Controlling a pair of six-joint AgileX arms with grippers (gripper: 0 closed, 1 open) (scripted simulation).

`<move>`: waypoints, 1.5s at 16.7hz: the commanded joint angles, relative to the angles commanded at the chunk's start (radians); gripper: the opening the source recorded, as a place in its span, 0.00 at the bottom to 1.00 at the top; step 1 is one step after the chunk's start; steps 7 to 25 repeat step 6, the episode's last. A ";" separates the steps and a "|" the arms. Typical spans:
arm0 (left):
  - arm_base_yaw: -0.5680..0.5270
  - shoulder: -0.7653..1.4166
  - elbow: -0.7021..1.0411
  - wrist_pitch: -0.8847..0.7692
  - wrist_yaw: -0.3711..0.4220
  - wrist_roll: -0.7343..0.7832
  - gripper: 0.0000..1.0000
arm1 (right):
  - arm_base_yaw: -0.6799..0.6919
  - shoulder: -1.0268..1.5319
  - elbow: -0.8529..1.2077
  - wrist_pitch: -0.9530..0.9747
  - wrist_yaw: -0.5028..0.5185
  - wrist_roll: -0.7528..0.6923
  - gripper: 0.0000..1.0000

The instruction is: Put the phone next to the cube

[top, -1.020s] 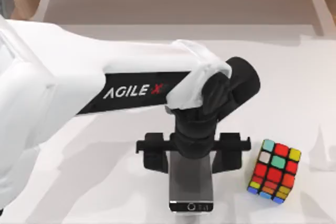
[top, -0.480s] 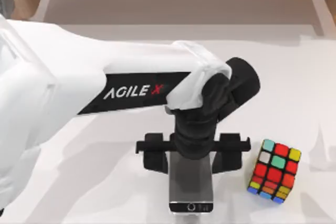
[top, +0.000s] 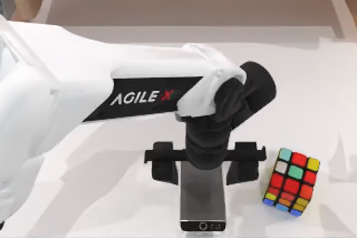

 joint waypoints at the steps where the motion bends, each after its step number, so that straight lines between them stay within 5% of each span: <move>1: 0.000 0.000 0.000 0.000 0.000 0.000 1.00 | 0.000 0.000 0.000 0.000 0.000 0.000 1.00; 25: 0.000 0.000 0.000 0.000 0.000 0.000 1.00 | 0.000 0.000 0.000 0.000 0.000 0.000 1.00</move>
